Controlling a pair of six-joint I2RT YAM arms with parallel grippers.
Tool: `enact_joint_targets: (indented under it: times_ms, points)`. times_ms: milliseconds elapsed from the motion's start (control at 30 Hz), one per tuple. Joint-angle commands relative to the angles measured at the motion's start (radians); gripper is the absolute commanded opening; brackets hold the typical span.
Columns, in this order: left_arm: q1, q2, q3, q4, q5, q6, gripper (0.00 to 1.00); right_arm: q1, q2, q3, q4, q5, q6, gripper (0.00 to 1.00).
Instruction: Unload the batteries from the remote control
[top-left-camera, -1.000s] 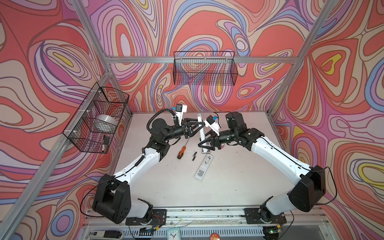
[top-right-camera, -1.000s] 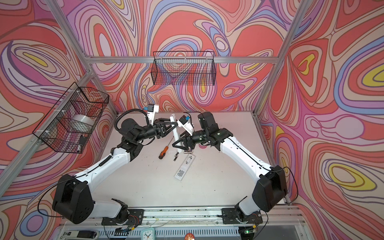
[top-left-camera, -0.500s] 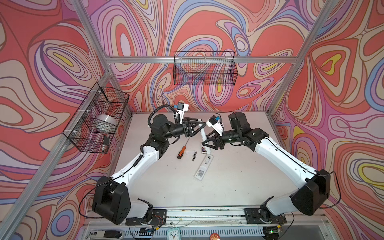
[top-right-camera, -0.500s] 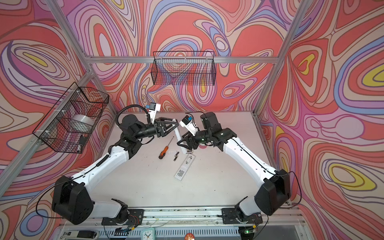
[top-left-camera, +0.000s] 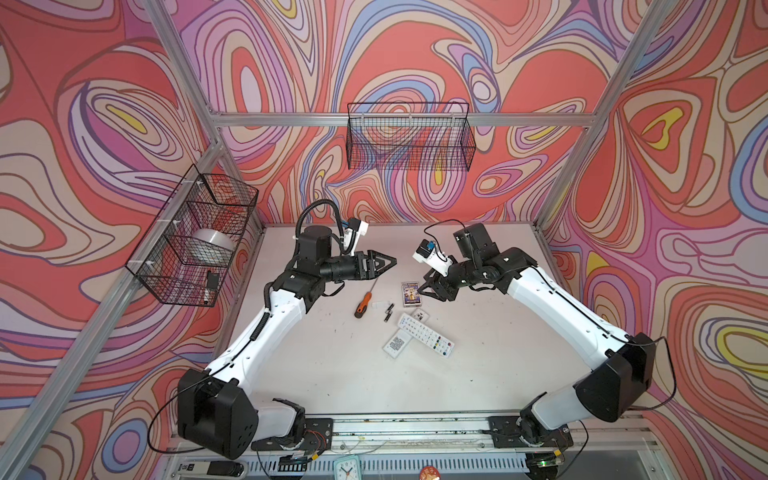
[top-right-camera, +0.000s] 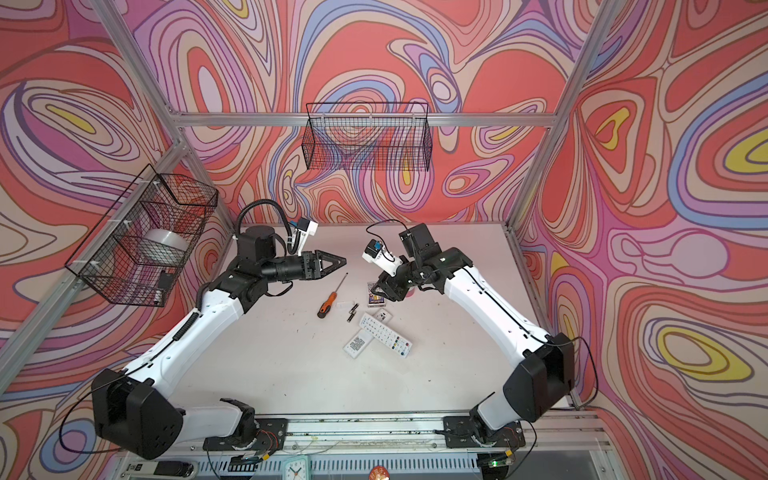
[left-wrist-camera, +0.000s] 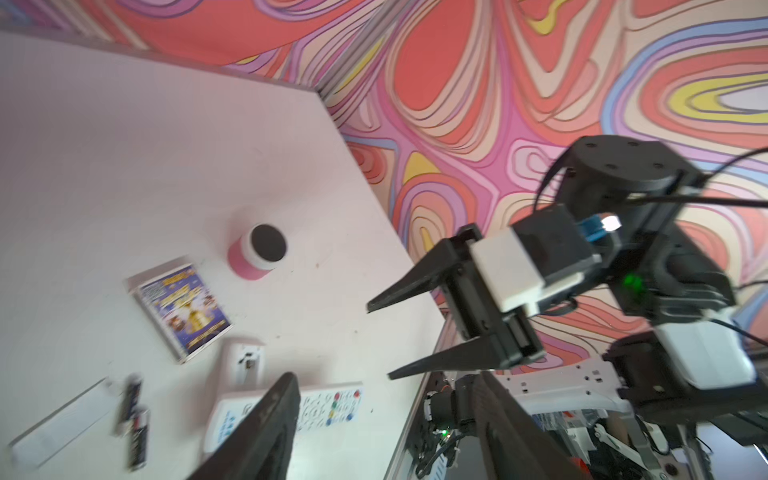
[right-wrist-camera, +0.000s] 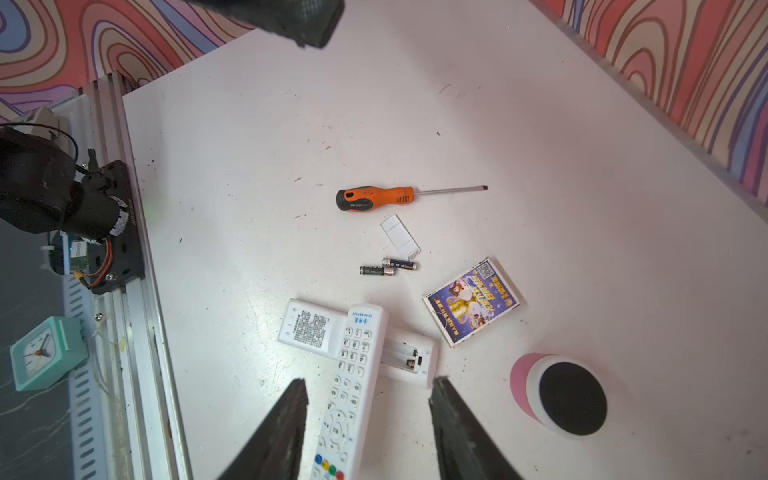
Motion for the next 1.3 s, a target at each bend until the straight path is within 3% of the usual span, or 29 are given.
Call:
enact_joint_targets:
  times_ms: [0,100,200,467,933,1267]
  points:
    - [0.01,0.031,0.04,-0.316,-0.081,0.153,0.69,0.001,0.059,0.004,-0.068,-0.039,0.158,0.57]
    - [0.012,0.024,0.029,-0.305,-0.086,0.166,0.71,0.011,0.073,-0.034,-0.103,-0.064,0.241,0.69]
    - [0.012,0.039,0.016,-0.275,-0.104,0.133,0.71,0.06,0.067,-0.095,-0.107,-0.053,0.232,0.76]
    - [0.012,0.034,-0.004,-0.253,-0.11,0.129,0.72,0.18,0.171,-0.103,-0.178,0.113,0.166,0.82]
    - [0.013,-0.063,-0.104,-0.219,-0.143,0.096,0.74,0.194,0.33,-0.104,-0.166,0.329,0.137,0.86]
    - [0.012,-0.045,-0.077,-0.243,-0.132,0.11,0.75,0.194,0.397,-0.111,-0.103,0.332,0.15,0.84]
